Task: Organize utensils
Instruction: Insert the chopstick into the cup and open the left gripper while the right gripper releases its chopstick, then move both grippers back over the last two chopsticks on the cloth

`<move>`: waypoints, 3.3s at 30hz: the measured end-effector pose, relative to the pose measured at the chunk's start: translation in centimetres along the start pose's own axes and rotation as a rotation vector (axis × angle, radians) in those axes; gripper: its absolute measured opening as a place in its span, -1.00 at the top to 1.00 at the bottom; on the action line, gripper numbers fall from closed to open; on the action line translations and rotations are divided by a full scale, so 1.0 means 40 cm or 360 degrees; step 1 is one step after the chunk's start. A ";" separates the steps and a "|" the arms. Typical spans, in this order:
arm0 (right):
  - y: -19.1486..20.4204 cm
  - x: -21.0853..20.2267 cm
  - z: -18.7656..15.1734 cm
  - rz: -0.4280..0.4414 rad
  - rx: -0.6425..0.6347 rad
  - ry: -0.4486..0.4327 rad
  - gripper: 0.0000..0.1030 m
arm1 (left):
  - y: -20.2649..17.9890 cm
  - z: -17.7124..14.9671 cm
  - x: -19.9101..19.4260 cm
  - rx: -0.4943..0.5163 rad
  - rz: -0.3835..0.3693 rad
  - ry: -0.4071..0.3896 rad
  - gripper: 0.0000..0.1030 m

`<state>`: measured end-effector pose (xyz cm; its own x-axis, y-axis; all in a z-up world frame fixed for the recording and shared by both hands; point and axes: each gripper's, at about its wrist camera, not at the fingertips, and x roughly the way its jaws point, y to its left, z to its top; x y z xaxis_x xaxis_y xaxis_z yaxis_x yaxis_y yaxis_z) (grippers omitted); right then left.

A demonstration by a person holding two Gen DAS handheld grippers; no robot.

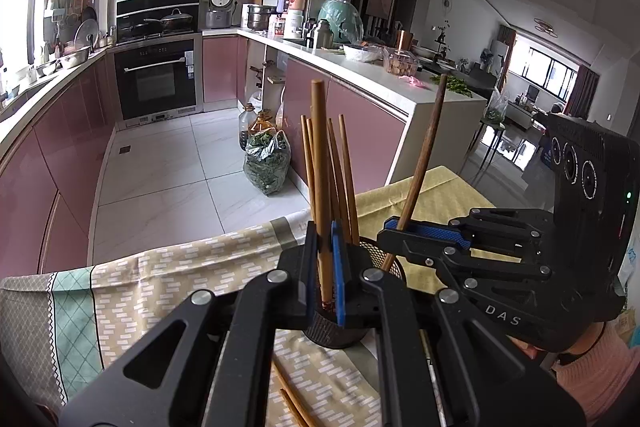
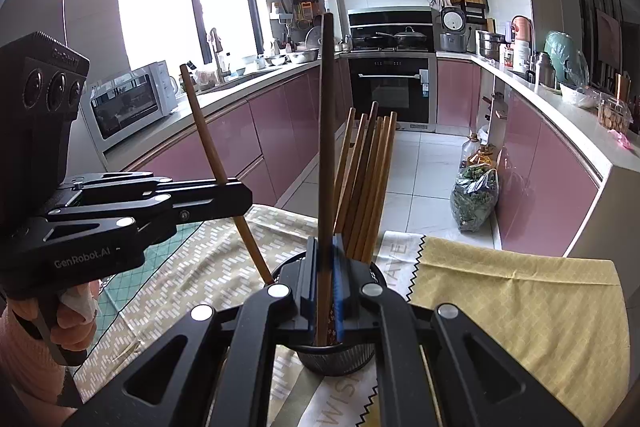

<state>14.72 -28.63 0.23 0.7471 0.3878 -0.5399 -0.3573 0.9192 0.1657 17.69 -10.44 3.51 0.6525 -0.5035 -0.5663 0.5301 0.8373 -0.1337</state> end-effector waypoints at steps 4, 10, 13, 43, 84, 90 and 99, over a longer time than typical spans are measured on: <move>-0.001 0.006 -0.005 -0.0001 0.0008 0.0011 0.88 | -0.006 0.004 0.013 0.0008 0.0008 0.0019 0.86; -0.005 0.007 -0.004 -0.0001 0.0014 0.0017 0.88 | -0.004 0.005 0.034 0.0016 0.0021 0.0055 0.86; -0.009 0.009 -0.003 -0.0002 0.0022 0.0017 0.88 | 0.001 0.006 0.049 0.0012 0.0027 0.0078 0.86; -0.051 0.064 0.012 0.0034 0.0148 0.0050 0.88 | 0.024 0.019 0.136 -0.0057 -0.0033 0.0128 0.84; 0.064 -0.048 -0.101 0.0244 -0.0017 0.0099 0.07 | 0.128 -0.179 -0.008 -0.0222 0.0214 0.0090 -0.44; 0.099 0.007 -0.193 0.0308 0.0021 0.0280 0.05 | 0.142 -0.302 -0.018 -0.0233 0.0273 0.0236 -0.45; 0.122 0.045 -0.252 0.0324 0.0069 0.0375 0.00 | 0.104 -0.454 -0.006 -0.0225 0.0251 0.0437 -0.44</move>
<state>8.67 -24.12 -8.26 0.5102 0.5422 -0.6677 -0.4581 0.8283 0.3226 9.90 -2.98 -11.67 0.5403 -0.3053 -0.7842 0.3411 0.9313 -0.1275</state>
